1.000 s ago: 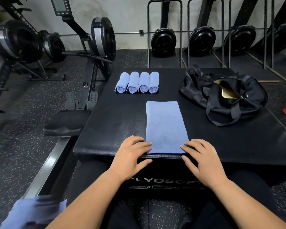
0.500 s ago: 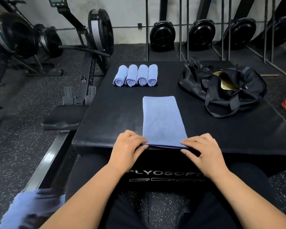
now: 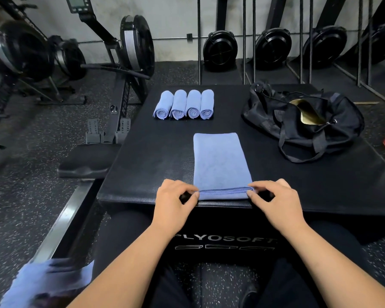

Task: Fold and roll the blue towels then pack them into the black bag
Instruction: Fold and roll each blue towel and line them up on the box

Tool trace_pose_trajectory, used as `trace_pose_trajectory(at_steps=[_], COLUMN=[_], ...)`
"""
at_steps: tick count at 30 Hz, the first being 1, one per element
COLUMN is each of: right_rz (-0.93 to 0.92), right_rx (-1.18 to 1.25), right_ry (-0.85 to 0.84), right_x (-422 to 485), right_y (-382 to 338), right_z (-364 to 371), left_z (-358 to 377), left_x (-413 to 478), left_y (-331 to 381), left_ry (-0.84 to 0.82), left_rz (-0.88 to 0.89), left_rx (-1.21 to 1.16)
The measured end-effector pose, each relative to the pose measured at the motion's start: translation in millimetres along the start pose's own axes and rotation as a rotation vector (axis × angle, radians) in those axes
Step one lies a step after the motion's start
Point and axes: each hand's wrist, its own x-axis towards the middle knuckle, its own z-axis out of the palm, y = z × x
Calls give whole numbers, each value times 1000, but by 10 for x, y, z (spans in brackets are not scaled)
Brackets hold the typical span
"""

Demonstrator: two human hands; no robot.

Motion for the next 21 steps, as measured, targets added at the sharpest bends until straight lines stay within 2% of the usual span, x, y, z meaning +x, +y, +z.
trace_pose_trajectory(at_steps=[6,9,13,16,21], right_rz=[-107,-287,-507,-526,-431], right_rx=[-106,-205,-362,-374,-308], right_ry=[35,107,151,132,28], right_x=[1,-29,-11,4,-17], right_y=[14,69,169,222,245], right_z=[30,78,134,100,40], left_z=[26,42,57,27,-26], left_x=[56,68,82,85,48], left_y=[6,8,-72,-113,-154], left_ry=[55,47,56,49,-53], left_rz=[153,291,378,377,324], left_rx=[131,182,196,210,204])
